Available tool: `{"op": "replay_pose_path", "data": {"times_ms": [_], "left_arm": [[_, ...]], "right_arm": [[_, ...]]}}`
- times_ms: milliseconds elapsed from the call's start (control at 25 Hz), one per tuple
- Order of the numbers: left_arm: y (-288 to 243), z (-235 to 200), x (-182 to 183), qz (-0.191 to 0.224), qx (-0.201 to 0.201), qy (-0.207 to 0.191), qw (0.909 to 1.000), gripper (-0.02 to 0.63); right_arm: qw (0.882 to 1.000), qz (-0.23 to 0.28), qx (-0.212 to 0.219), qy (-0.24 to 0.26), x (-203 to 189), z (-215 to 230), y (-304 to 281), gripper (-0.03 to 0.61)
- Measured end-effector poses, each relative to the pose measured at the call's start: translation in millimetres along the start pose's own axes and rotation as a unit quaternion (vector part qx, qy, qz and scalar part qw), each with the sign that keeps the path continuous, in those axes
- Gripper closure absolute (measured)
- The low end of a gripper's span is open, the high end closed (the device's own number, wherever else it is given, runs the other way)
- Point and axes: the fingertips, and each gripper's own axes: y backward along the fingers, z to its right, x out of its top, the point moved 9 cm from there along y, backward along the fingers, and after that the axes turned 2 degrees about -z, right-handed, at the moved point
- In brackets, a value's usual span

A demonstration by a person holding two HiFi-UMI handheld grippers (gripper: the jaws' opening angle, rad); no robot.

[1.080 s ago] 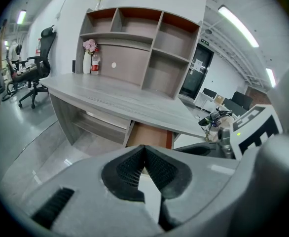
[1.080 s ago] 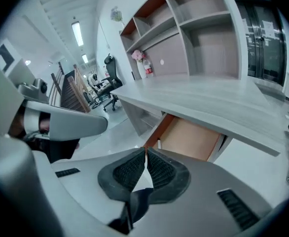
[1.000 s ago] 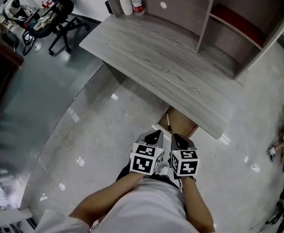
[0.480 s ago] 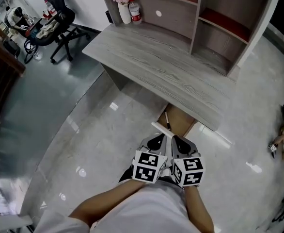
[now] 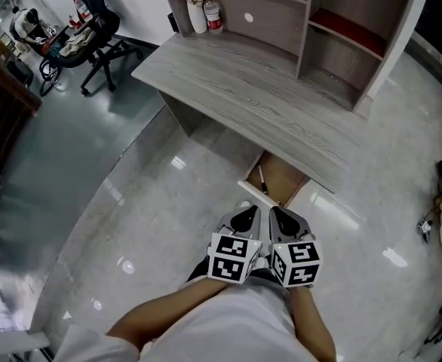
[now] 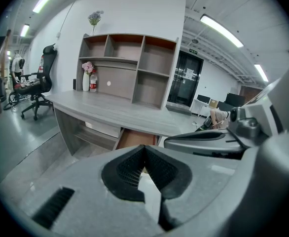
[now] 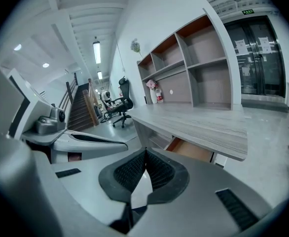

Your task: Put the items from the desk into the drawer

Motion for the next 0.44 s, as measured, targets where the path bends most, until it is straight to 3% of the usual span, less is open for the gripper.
{"op": "replay_pose_path", "data": {"times_ms": [440], "left_arm": [[0.8,9.9,-6.1,-0.011,-0.001,-0.006,0.9999,0.612]], "right_arm": [[1.000,-0.006,0.003,0.004,-8.2,-0.2,9.1,0.577]]}}
